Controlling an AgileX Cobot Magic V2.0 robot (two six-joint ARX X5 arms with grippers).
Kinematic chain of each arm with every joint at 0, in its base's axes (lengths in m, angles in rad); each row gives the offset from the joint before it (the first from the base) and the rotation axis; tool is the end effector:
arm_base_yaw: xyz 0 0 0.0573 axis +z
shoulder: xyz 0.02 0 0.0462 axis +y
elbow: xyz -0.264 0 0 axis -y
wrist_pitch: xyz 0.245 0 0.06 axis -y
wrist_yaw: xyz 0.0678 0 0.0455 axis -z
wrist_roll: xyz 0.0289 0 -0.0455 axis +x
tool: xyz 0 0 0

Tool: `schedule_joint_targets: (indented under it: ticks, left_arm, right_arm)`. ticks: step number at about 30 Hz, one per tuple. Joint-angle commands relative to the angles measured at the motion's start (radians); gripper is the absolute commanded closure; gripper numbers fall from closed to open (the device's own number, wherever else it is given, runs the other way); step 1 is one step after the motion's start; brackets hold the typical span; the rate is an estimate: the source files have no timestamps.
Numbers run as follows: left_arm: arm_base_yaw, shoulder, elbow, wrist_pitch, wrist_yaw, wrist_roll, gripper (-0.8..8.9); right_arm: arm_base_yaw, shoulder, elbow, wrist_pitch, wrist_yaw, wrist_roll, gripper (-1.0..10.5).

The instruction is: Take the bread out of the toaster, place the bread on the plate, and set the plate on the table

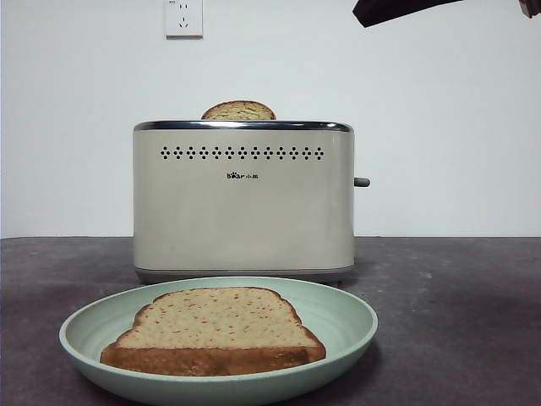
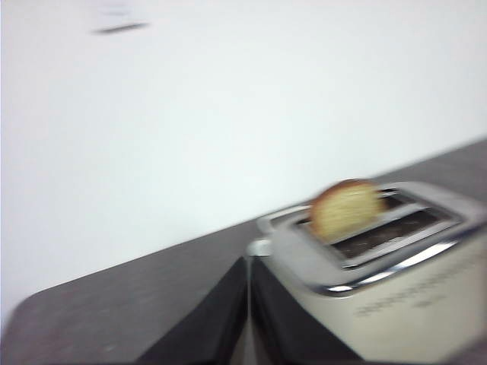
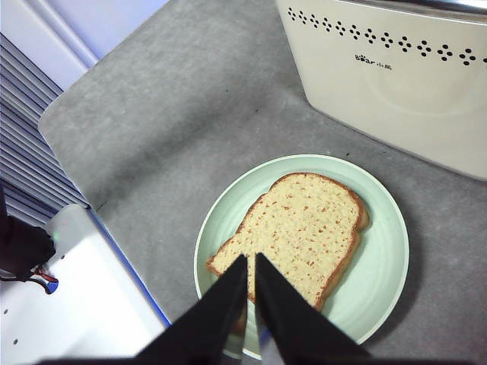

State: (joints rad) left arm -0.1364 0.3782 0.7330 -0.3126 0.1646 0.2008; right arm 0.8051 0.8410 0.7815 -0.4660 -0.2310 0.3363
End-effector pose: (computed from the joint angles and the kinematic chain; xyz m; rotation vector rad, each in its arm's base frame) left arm 0.0784 -0.0155 0.3464 0.1998 -0.0724 -0.2957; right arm 0.1166 0.1308 0.2975 0.1436 0.6885 0.9087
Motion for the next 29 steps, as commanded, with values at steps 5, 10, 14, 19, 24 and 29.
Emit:
schedule_joint_targets:
  ticks: [5,10,14,19,24,29]
  left_arm:
    - [0.072,-0.156,-0.259,0.144,-0.05,-0.04,8.08]
    - [0.101,-0.23,-0.428,0.209,-0.065,-0.104,8.08]
    - [0.106,-0.29,-0.544,0.215,-0.064,-0.131,8.08]
    - [0.106,-0.336,-0.619,0.192,-0.064,-0.158,8.08]
    - [0.106,-0.376,-0.659,0.146,-0.064,-0.163,8.08]
    - [0.106,-0.375,-0.698,0.133,-0.064,-0.176,8.08]
  right_arm:
    - [0.011,0.006,0.012,0.013,0.004,-0.014,9.4]
    - [0.011,0.006,0.012,0.013,0.004,-0.014,9.4]
    - [0.011,0.006,0.012,0.013,0.004,-0.014,9.4]
    - [0.011,0.006,0.012,0.016,0.004,-0.014,9.4]
    - [0.011,0.006,0.012,0.016,0.004,-0.014,9.4]
    - [0.011,0.006,0.012,0.016,0.004,-0.014,9.4]
